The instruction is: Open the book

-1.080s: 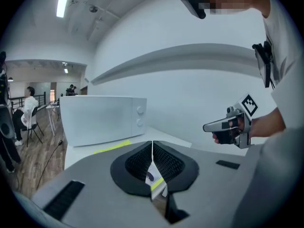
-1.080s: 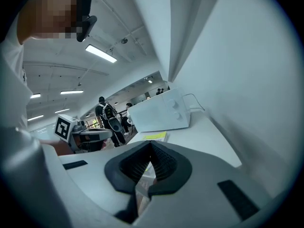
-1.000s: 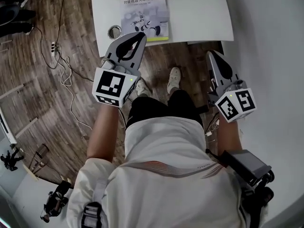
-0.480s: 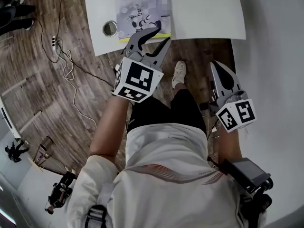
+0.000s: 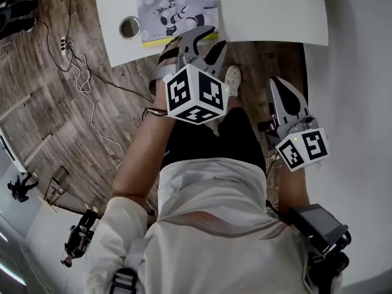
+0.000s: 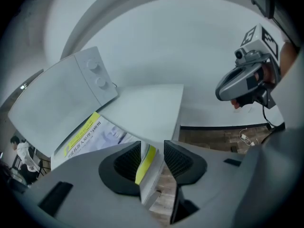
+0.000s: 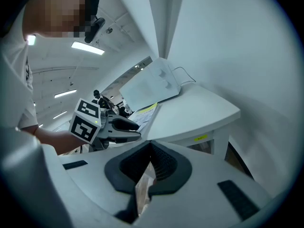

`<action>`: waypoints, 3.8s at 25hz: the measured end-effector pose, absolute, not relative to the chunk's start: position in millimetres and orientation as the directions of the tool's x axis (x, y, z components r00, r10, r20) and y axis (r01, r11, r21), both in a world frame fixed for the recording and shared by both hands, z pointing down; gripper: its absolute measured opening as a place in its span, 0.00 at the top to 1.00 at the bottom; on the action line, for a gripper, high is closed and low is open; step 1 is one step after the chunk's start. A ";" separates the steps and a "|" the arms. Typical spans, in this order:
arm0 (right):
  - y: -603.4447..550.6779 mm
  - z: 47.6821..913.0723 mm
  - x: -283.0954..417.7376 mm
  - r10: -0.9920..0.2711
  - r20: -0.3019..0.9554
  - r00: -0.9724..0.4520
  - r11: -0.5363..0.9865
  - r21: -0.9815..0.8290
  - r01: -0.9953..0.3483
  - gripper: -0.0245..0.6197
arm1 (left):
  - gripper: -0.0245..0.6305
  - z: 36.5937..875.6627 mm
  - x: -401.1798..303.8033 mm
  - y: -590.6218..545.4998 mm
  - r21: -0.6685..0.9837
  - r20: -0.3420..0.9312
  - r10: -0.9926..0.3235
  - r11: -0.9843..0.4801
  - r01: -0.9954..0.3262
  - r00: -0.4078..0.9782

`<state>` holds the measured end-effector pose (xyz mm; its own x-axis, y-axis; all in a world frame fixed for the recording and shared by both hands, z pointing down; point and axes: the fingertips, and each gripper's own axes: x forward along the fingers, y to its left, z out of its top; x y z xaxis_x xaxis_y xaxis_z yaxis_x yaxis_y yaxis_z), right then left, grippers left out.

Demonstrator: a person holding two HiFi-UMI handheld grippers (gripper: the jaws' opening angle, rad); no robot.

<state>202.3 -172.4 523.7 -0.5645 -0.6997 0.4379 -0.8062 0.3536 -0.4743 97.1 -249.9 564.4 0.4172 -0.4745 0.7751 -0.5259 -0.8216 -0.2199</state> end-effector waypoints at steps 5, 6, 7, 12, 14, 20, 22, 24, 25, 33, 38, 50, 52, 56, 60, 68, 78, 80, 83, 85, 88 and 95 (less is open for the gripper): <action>-170.2 526.2 206.2 -0.703 0.445 -0.555 0.340 -0.475 -0.812 0.96 | 0.72 575.3 100.1 -249.6 -0.211 0.807 -0.456 -0.817 -0.536 0.377; -170.4 526.2 206.6 -0.704 0.444 -0.554 0.340 -0.475 -0.812 0.96 | 0.72 576.4 99.6 -250.0 -0.212 0.809 -0.456 -0.815 -0.540 0.372; -170.8 526.4 207.0 -0.705 0.444 -0.553 0.338 -0.475 -0.812 0.96 | 0.72 577.3 99.1 -250.6 -0.214 0.810 -0.458 -0.813 -0.542 0.367; -169.7 526.6 205.9 -0.707 0.441 -0.552 0.336 -0.478 -0.812 0.96 | 0.78 579.3 96.7 -254.6 -0.240 0.808 -0.476 -0.804 -0.544 0.347; -167.9 527.0 205.0 -0.705 0.441 -0.555 0.337 -0.480 -0.810 0.96 | 0.79 579.7 96.4 -254.3 -0.237 0.809 -0.474 -0.805 -0.544 0.349; -168.5 526.3 208.5 -0.710 0.440 -0.549 0.330 -0.481 -0.813 0.96 | 0.85 580.3 97.8 -252.4 -0.179 0.815 -0.449 -0.796 -0.578 0.367; -169.3 526.0 209.8 -0.713 0.439 -0.547 0.329 -0.480 -0.814 0.96 | 0.89 579.3 98.3 -251.4 -0.152 0.813 -0.442 -0.790 -0.594 0.380; -170.0 525.7 210.3 -0.714 0.439 -0.546 0.328 -0.479 -0.814 0.96 | 0.91 578.9 98.5 -250.9 -0.122 0.811 -0.436 -0.780 -0.614 0.392; -170.4 525.6 210.1 -0.714 0.438 -0.546 0.328 -0.479 -0.814 0.96 | 0.92 578.7 98.3 -251.1 -0.105 0.809 -0.433 -0.773 -0.626 0.398; -173.1 525.9 206.2 -0.713 0.435 -0.550 0.335 -0.477 -0.812 0.96 | 0.94 575.8 94.4 -253.3 -0.029 0.782 -0.443 -0.728 -0.685 0.437; -173.3 518.9 206.4 -0.712 0.432 -0.554 0.341 -0.477 -0.810 0.96 | 0.95 560.3 93.3 -252.8 0.005 0.755 -0.462 -0.706 -0.708 0.466; -178.2 503.1 184.9 -0.697 0.406 -0.591 0.392 -0.475 -0.788 0.96 | 0.95 498.4 64.9 -263.8 0.049 0.633 -0.589 -0.618 -0.785 0.503; -180.4 497.1 176.7 -0.691 0.399 -0.602 0.407 -0.473 -0.781 0.96 | 0.95 484.3 50.6 -266.0 0.066 0.607 -0.620 -0.584 -0.809 0.497; -187.0 489.5 162.3 -0.675 0.389 -0.627 0.437 -0.473 -0.765 0.96 | 0.95 465.3 21.1 -271.9 0.098 0.568 -0.679 -0.506 -0.857 0.465; -189.7 486.3 147.1 -0.660 0.382 -0.647 0.462 -0.473 -0.750 0.96 | 0.95 455.4 -8.3 -273.4 0.146 0.542 -0.717 -0.434 -0.889 0.439; -196.1 480.9 124.3 -0.637 0.389 -0.666 0.489 -0.464 -0.739 0.96 | 0.95 450.3 -76.8 -273.8 0.302 0.499 -0.783 -0.245 -0.921 0.372; -202.0 489.7 99.3 -0.609 0.416 -0.675 0.499 -0.460 -0.734 0.96 | 0.95 473.1 -159.0 -263.9 0.378 0.506 -0.820 -0.069 -0.923 0.269; -203.4 488.9 93.9 -0.607 0.416 -0.677 0.504 -0.457 -0.733 0.96 | 0.95 476.0 -173.4 -261.9 0.384 0.509 -0.824 -0.043 -0.923 0.250; -206.1 487.2 86.9 -0.604 0.423 -0.675 0.507 -0.449 -0.736 0.96 | 0.95 482.7 -193.3 -258.5 0.394 0.517 -0.825 -0.006 -0.919 0.227; -206.0 490.4 82.6 -0.602 0.431 -0.672 0.506 -0.445 -0.739 0.96 | 0.95 492.2 -205.1 -253.9 0.398 0.527 -0.823 0.015 -0.917 0.214; -204.3 495.5 74.0 -0.594 0.446 -0.669 0.506 -0.440 -0.742 0.96 | 0.95 508.7 -222.6 -244.8 0.404 0.546 -0.814 0.050 -0.913 0.197; -197.9 503.7 52.5 -0.584 0.455 -0.672 0.515 -0.432 -0.740 0.96 | 0.95 550.4 -241.7 -224.3 0.411 0.593 -0.781 0.083 -0.908 0.197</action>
<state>52.5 -197.9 503.7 -0.6724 -0.5838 0.4550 -0.7400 0.5152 -0.4324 -241.7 -224.3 550.4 0.1968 -0.7808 0.5930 -0.9080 0.0830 0.4107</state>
